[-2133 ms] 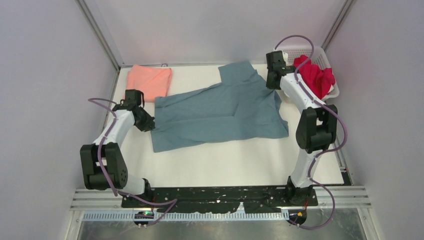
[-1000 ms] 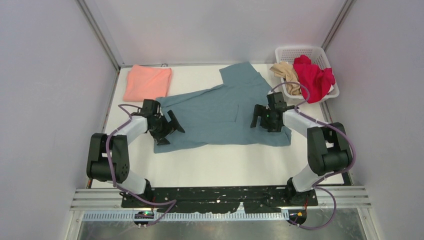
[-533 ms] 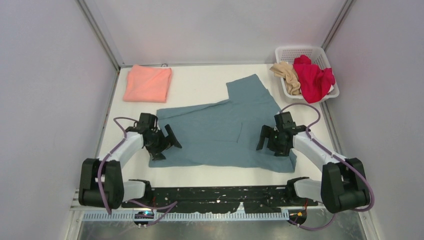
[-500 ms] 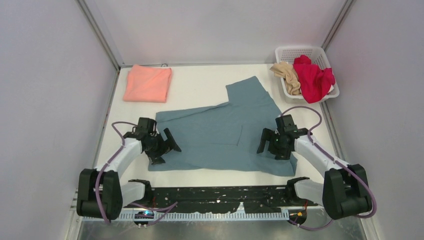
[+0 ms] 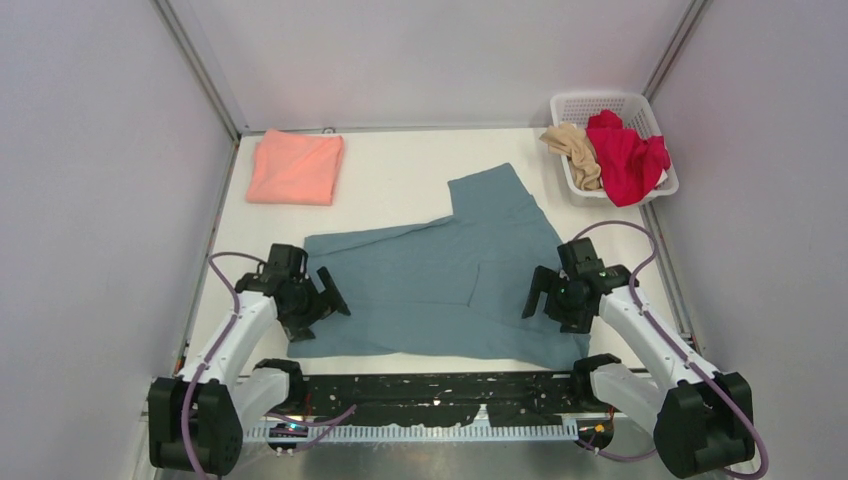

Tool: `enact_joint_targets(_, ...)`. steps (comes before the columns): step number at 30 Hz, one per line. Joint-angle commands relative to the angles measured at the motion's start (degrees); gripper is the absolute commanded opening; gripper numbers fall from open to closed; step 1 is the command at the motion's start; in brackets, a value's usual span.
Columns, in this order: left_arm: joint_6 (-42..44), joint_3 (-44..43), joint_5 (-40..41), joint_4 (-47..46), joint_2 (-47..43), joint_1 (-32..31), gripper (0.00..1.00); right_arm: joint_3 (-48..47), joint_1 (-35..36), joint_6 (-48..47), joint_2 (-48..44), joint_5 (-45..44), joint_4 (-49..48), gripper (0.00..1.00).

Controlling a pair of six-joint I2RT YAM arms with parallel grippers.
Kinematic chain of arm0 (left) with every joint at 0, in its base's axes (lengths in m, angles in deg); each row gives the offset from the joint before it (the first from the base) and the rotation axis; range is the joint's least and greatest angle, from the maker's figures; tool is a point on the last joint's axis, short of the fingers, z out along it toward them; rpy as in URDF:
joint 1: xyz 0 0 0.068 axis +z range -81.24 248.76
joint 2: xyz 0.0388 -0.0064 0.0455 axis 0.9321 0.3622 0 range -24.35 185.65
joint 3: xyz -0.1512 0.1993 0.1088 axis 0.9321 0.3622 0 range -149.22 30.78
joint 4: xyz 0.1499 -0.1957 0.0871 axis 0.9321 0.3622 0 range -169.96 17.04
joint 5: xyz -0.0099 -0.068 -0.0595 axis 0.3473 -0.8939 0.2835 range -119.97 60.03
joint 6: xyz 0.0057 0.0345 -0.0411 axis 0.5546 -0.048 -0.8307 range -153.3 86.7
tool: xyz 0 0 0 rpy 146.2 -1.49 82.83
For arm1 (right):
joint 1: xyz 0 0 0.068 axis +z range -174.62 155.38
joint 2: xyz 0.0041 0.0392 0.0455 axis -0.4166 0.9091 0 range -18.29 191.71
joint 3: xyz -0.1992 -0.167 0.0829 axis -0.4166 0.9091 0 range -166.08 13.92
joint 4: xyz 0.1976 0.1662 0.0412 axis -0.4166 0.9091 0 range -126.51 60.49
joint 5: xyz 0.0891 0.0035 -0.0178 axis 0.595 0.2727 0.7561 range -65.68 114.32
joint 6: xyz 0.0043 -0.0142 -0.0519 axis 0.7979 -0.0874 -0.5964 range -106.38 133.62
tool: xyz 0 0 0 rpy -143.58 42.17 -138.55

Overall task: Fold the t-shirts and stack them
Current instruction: Fold the flattened tshirt in 1/3 of the way, then grab the side of the flattened tshirt furthest away from the robot with both arms

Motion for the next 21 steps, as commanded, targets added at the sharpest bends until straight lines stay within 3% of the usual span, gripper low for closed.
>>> enact_joint_targets(1,1.49,-8.81,3.78,2.12,-1.65,0.18,1.00,-8.80,0.16,-1.52,-2.53,-3.75,-2.21,0.95)
enact_joint_targets(7,2.05,-18.64,9.99,-4.05,6.78,3.08,1.00,-17.23,0.19,-3.82,-1.41,-3.47,-8.17,0.95)
enact_joint_targets(13,2.40,-25.41,4.17,-14.78,23.48,10.37,0.93,-21.82,0.10,-4.57,6.53,-2.70,-11.71,0.95)
enact_joint_targets(18,3.87,-32.75,2.96,-16.59,34.15,12.33,0.87,-25.78,0.10,-5.32,13.32,-1.75,-12.55,0.95)
enact_joint_targets(21,4.85,-36.66,2.36,-14.75,38.74,13.11,0.79,-26.63,0.10,-5.17,15.27,-1.54,-13.07,0.95)
